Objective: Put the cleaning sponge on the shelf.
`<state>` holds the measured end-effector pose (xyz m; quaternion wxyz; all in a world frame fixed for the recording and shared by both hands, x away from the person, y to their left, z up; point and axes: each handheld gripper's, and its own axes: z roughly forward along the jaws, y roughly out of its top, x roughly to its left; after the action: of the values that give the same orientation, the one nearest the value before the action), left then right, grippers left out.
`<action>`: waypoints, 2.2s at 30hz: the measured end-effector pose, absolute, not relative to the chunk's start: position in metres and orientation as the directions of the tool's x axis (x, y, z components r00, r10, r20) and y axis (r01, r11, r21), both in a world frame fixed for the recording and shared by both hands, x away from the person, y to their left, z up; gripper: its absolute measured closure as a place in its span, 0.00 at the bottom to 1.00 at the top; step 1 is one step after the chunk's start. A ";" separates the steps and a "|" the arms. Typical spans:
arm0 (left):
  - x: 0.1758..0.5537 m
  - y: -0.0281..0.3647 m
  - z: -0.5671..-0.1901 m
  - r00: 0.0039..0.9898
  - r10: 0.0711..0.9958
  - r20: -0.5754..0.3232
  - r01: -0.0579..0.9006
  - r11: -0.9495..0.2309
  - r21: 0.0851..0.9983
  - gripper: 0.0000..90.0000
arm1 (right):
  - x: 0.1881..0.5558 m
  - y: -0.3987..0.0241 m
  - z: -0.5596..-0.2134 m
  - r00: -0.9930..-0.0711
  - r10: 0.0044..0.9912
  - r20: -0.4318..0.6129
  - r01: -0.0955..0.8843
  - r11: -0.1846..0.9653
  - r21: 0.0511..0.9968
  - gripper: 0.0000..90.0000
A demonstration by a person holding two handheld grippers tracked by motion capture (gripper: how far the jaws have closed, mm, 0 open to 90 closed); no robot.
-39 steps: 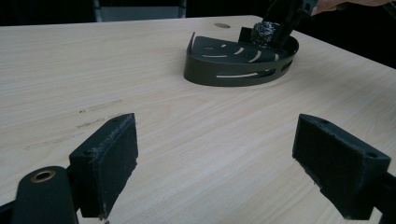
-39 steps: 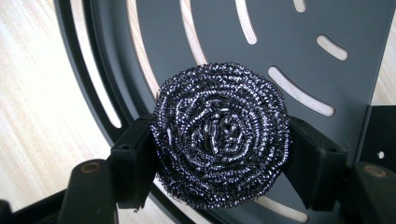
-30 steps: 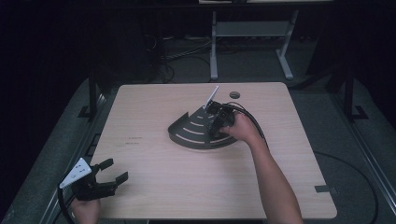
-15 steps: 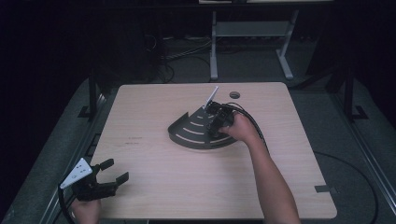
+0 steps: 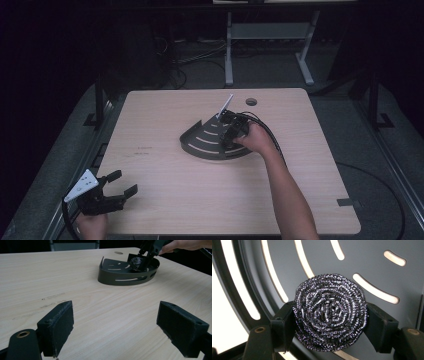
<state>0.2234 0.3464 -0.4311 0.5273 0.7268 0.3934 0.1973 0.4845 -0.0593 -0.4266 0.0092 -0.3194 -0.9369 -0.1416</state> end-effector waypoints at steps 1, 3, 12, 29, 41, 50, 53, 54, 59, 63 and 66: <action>0.223 0.346 -0.431 0.612 0.780 -0.128 0.363 -0.134 0.922 0.15 | 0.485 -0.060 -0.427 -0.793 0.599 0.110 0.605 0.753 0.260 0.35; 0.224 0.346 -0.431 0.612 0.780 -0.130 0.364 -0.133 0.922 0.15 | 0.485 -0.062 -0.429 -0.788 0.606 0.112 0.611 0.747 0.262 0.35; 0.224 0.346 -0.431 0.613 0.780 -0.127 0.365 -0.137 0.921 0.15 | 0.485 -0.065 -0.434 -0.782 0.614 0.109 0.619 0.741 0.260 0.34; 0.225 0.345 -0.431 0.613 0.779 -0.131 0.366 -0.133 0.921 0.15 | 0.485 -0.062 -0.434 -0.785 0.613 0.088 0.611 0.742 0.275 0.33; 0.226 0.345 -0.431 0.611 0.780 -0.137 0.370 -0.128 0.920 0.15 | 0.484 -0.064 -0.430 -0.782 0.617 0.087 0.612 0.735 0.290 0.31; 0.226 0.345 -0.431 0.612 0.779 -0.134 0.369 -0.131 0.920 0.15 | 0.485 -0.064 -0.430 -0.780 0.619 0.093 0.616 0.731 0.293 0.25; 0.226 0.345 -0.431 0.611 0.780 -0.136 0.368 -0.128 0.921 0.15 | 0.484 -0.064 -0.429 -0.785 0.612 0.096 0.609 0.735 0.298 0.23; 0.226 0.345 -0.431 0.611 0.780 -0.136 0.369 -0.129 0.920 0.15 | 0.484 -0.064 -0.428 -0.783 0.614 0.096 0.611 0.732 0.303 0.22; 0.226 0.346 -0.431 0.612 0.779 -0.135 0.367 -0.129 0.921 0.15 | 0.484 -0.065 -0.426 -0.781 0.616 0.102 0.614 0.727 0.307 0.20; 0.226 0.345 -0.431 0.611 0.780 -0.135 0.368 -0.129 0.921 0.15 | 0.482 -0.066 -0.421 -0.779 0.618 0.107 0.617 0.724 0.309 0.19; 0.225 0.345 -0.431 0.612 0.779 -0.133 0.366 -0.131 0.921 0.15 | 0.480 -0.069 -0.417 -0.783 0.613 0.104 0.611 0.727 0.315 0.19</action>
<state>0.2253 0.3451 -0.4312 0.5282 0.7260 0.3945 0.1956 0.4799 -0.0689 -0.4165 -0.0038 -0.3294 -0.9291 -0.1679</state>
